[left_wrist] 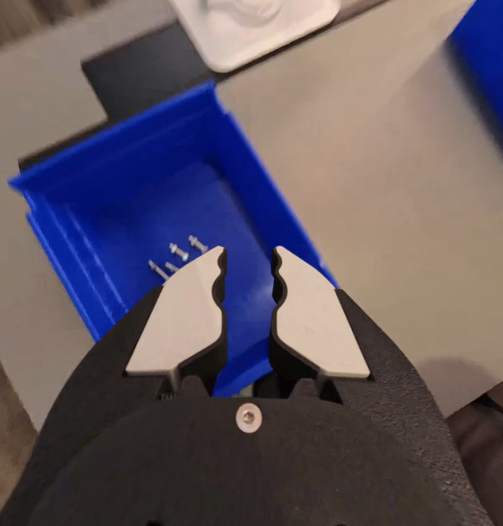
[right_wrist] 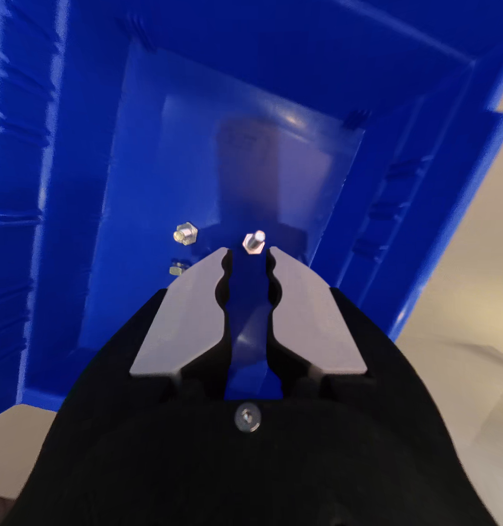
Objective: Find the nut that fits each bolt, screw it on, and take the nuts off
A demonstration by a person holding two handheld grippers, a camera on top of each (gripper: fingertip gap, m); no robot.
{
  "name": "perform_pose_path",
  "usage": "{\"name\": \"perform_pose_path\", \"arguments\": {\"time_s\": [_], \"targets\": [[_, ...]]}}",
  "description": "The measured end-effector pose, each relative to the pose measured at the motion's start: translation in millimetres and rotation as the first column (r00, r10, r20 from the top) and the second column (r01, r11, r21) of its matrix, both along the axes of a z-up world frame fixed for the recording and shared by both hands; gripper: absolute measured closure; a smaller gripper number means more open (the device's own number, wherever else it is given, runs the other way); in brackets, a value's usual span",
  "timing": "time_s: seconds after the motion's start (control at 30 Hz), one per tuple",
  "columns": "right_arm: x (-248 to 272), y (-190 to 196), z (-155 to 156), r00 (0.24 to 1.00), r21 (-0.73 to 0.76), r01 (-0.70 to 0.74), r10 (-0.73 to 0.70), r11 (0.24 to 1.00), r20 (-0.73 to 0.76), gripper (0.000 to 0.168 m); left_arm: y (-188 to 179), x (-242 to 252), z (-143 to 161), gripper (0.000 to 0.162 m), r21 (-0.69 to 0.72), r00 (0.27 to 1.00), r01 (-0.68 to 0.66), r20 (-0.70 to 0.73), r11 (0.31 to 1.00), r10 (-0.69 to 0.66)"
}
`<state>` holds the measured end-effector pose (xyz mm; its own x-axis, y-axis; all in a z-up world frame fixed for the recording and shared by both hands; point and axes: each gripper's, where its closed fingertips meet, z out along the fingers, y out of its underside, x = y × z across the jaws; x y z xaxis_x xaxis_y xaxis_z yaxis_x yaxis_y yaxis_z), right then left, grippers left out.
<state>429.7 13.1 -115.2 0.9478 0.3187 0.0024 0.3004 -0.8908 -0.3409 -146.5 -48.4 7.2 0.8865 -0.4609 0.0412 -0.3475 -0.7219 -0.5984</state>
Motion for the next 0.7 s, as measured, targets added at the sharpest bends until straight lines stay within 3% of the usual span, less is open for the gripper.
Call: {"name": "perform_pose_path", "arguments": {"time_s": [0.23,0.37,0.7], "targets": [[-10.5,9.3,41.2,0.998,0.191,-0.015,0.026,0.981,-0.051,0.139,27.5,-20.7,-79.0,0.136,-0.295,0.991,-0.096,0.062,0.951,0.119],[-17.7,6.8,43.9,0.997,0.199,-0.077,0.079,0.977,0.0,0.138,36.3,-27.2,-119.8,0.143,-0.395,0.989,-0.145,-0.039,0.907,0.142],[-33.9,8.1,32.3,0.982,0.152,-0.181,0.168,0.972,0.09,0.139,51.3,-40.6,-140.4,0.139,-0.385,0.969,-0.244,-0.123,0.89,0.213]]}}
